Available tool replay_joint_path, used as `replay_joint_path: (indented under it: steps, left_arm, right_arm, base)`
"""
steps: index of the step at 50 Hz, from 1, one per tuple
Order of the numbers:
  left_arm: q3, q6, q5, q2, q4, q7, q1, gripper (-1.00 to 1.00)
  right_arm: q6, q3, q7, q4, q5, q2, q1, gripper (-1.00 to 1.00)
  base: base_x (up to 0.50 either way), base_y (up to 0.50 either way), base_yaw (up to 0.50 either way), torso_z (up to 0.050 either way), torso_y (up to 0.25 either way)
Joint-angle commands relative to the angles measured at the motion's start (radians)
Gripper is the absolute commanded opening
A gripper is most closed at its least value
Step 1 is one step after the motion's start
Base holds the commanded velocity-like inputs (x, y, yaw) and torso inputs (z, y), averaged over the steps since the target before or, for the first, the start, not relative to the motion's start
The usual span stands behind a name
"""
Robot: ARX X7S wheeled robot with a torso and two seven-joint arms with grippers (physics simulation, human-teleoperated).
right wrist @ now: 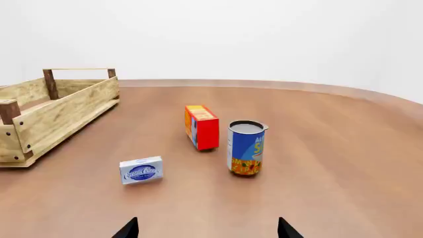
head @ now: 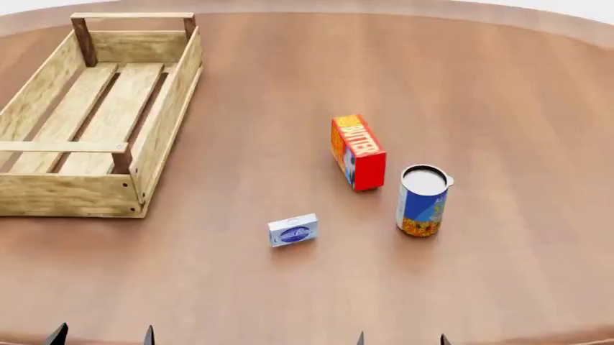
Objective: Pick up the cream cheese and put it in the tray.
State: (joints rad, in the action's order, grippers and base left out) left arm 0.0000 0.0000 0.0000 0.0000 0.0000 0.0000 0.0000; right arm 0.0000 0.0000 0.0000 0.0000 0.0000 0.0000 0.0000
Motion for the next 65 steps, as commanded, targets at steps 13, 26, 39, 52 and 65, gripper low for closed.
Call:
replay_joint_path:
  steps: [13,26,39,52,65]
  left_arm:
    - [0.027,0.083,-0.022,-0.050,0.030,-0.123,0.008,1.00]
    - [0.019,0.446,-0.013,-0.064,0.080,-0.185,0.080,1.00]
    - [-0.001,0.759,0.071,-0.065,0.074,-0.285,0.129,1.00]
    - [-0.030,0.929,0.177,-0.064,0.052,-0.391,0.142,1.00]
    - [-0.026,0.931,0.159,-0.086,0.031,-0.436,0.116,1.00]
  right_arm:
    - [-0.026,-0.052,0.098,0.006,0.015,0.051,0.007,1.00]
    - [-0.269,-0.074,0.154,-0.069,-0.012,0.073,-0.062,1.00]
    - [-0.583,-0.043,0.291,-0.090,-0.095,0.069,-0.115,1.00]
    - [-0.752,-0.032,0.391,-0.068,-0.189,0.072,-0.135,1.00]
    - [-0.822,-0.041,0.441,-0.065,-0.211,0.090,-0.143,1.00]
  base:
    - [0.00,0.00,0.00,0.000,0.000]
    - [0.00,0.00,0.00,0.000,0.000]
    - [0.00,0.00,0.00,0.000,0.000]
    - [0.00,0.00,0.00,0.000,0.000]
    - [0.00,0.00,0.00,0.000,0.000]
